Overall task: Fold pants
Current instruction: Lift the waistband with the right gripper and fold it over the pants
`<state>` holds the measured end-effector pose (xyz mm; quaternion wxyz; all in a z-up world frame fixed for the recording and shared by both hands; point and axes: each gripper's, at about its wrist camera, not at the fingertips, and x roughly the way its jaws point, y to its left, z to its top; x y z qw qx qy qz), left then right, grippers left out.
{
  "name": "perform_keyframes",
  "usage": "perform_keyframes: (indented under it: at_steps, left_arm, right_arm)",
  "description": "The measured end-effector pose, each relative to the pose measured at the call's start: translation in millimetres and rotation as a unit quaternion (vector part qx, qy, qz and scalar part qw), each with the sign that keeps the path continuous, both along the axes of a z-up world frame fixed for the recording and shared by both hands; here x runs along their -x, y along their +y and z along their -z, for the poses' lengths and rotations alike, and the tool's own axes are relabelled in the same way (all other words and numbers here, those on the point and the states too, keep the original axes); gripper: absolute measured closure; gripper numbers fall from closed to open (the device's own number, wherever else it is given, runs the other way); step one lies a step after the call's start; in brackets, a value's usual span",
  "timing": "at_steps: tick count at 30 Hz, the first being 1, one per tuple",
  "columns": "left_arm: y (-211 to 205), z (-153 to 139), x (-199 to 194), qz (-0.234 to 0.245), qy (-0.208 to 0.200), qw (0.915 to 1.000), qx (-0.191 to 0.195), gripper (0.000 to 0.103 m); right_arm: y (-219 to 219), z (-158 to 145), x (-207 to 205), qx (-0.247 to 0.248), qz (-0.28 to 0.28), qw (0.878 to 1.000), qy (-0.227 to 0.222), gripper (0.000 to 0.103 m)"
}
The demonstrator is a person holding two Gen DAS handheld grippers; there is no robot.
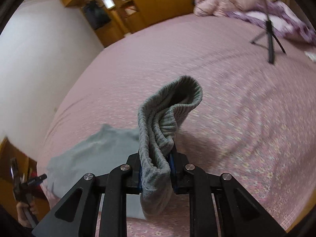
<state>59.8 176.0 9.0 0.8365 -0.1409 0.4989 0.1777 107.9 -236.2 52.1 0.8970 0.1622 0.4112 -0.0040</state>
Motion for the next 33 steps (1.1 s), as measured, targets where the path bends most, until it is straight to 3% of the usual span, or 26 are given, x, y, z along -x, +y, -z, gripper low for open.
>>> perform_keyframes:
  at_steps: [10,19,26,33]
  left_arm:
    - [19,-2,21,-0.019,-0.004,0.9997,0.014,0.035]
    - [17,-9,26,-0.009,-0.017,0.9997,0.016,0.035]
    - [10,-10,25,0.008,-0.019,0.9996,0.020,0.035]
    - [-1,0,17,0.022,-0.010,0.9993,0.030,0.035]
  right_arm:
    - [69,-17,-3,0.020,-0.091,0.996,-0.015,0.082]
    - [137,-9,-24,0.024,-0.169,0.985,-0.002,0.082]
    - [197,11,-37,0.027,-0.241,0.970,0.013,0.082]
    - [249,53,-55,0.035,-0.287,0.955,0.059,0.079]
